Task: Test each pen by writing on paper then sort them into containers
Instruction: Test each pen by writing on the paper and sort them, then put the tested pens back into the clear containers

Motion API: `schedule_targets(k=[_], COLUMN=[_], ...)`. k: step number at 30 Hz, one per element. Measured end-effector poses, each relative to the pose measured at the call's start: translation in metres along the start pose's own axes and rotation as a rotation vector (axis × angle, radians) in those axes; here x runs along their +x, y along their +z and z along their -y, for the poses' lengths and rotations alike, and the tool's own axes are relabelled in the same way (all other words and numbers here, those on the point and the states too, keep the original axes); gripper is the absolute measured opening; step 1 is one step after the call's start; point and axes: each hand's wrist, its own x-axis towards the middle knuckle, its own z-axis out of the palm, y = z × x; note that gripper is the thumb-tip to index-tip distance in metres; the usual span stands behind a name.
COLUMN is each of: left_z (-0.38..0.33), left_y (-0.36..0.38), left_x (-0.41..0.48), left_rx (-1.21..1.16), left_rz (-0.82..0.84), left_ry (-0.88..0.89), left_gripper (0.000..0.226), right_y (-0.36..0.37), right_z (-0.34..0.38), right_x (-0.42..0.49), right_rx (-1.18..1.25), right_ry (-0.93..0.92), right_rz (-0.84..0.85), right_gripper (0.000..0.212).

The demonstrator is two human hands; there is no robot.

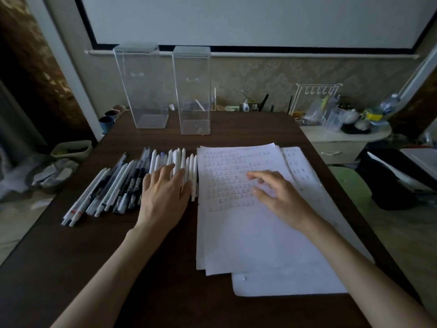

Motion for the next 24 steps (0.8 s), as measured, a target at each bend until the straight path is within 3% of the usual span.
schedule_targets(k=[3,5,8,10,16,19,24], left_z=[-0.016,-0.029,-0.047,-0.056,-0.060,-0.060,-0.062], left_y=[-0.006,-0.007,0.005,0.015,0.025,0.024,0.023], left_x=[-0.006,-0.010,-0.017,-0.022,-0.027,-0.025,-0.024], left_rx=[-0.116,-0.216,-0.202,-0.135,-0.128,-0.158,-0.130], left_rz=[0.007,0.101,0.273,0.337,0.368,0.399,0.404], left_ry=[0.081,0.165,0.281,0.305,0.276,0.281,0.251], left_gripper=[0.039,0.042,0.056,0.073,0.086,0.100,0.090], right_y=[-0.017,-0.030,-0.038,-0.036,-0.023,-0.019,-0.019], right_z=[-0.011,-0.023,-0.031,-0.031,-0.012,0.006,0.010], right_x=[0.000,-0.007,-0.024,-0.029,-0.011,-0.003,0.005], right_rx=[-0.255,-0.447,-0.572,-0.539,-0.258,0.050,0.053], right_ry=[0.060,0.233,0.521,0.597,0.652,0.608,0.576], right_rz=[-0.448,-0.572,-0.517,-0.507,-0.482,-0.439,-0.462], right_gripper=[0.024,0.023,0.032,0.039,0.046,0.038,0.044])
